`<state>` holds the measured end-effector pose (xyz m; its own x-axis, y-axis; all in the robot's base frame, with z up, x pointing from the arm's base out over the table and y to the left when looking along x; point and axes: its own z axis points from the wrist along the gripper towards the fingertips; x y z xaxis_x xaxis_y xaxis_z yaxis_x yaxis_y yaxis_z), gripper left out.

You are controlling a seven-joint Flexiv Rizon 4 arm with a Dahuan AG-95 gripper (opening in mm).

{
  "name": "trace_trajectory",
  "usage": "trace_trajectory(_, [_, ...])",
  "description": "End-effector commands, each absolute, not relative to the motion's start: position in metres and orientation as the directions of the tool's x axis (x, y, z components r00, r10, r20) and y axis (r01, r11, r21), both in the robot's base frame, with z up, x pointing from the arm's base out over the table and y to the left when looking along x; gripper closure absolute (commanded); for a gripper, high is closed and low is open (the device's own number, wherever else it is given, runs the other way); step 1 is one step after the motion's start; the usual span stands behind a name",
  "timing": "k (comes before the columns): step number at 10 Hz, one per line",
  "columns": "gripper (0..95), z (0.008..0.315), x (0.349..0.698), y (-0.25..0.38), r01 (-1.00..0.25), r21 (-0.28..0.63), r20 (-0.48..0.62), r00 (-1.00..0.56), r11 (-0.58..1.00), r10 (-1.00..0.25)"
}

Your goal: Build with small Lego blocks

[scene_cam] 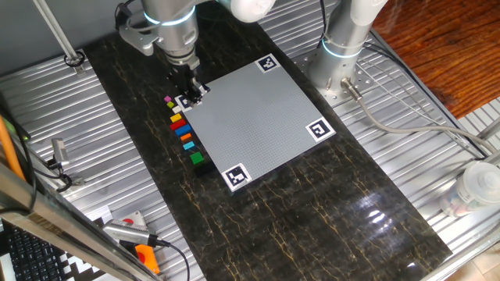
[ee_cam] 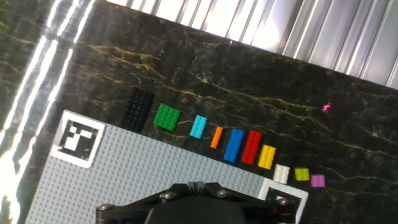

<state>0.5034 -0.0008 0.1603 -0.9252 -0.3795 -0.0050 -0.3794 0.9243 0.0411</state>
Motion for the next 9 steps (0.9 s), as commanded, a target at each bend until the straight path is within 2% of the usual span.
trace_trajectory(1, [95.0, 0.1608, 0.502, -0.0016, -0.362, 0.005, 0.019, -0.932, 0.932, -0.362])
trace_trajectory(6, [95.0, 0.1608, 0.502, -0.0016, -0.317, -0.011, 0.04, -0.948, 0.948, -0.316])
trace_trajectory(9, [95.0, 0.1608, 0.502, -0.0016, -0.355, -0.016, 0.041, -0.934, 0.935, -0.354])
